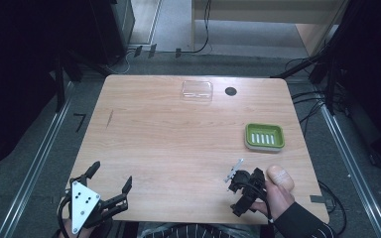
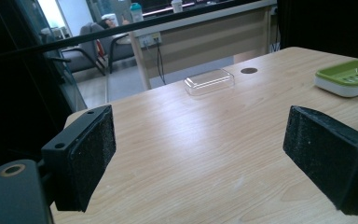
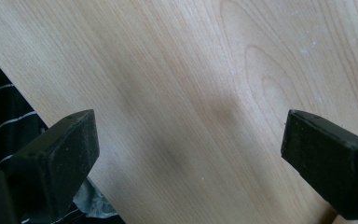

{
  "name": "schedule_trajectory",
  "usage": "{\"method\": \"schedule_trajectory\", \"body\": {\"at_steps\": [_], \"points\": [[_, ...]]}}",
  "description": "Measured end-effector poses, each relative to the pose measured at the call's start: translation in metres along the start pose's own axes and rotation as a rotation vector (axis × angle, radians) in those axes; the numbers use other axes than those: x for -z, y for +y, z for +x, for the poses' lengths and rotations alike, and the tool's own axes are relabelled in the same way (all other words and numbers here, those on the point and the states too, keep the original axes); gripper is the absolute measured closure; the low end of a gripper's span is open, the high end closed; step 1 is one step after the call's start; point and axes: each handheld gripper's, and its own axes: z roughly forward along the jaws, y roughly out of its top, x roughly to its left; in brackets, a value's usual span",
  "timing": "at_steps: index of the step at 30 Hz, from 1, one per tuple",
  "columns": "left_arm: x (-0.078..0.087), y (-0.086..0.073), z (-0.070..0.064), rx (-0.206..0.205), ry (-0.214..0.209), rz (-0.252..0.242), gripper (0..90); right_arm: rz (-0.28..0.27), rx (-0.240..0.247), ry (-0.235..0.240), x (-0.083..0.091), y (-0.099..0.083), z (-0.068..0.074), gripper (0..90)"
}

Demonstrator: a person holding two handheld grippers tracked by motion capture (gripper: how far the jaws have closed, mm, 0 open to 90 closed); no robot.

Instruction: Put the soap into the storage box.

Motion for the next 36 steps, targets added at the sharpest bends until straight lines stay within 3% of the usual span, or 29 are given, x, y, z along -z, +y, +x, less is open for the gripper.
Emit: {"method": "schedule_trajectory", "body": {"at_steps": [22, 36], "points": [[0.001, 0.000, 0.000, 0.003, 0.001, -0.001, 9.6, 0.025, -0.008, -0.003, -0.003, -0.003, -0.003, 4.4], [0.002, -0.001, 0.001, 0.000, 0.001, 0.003, 9.6, 0.049, -0.043, -0.011, -0.001, -0.008, -0.012, 4.3]]}}
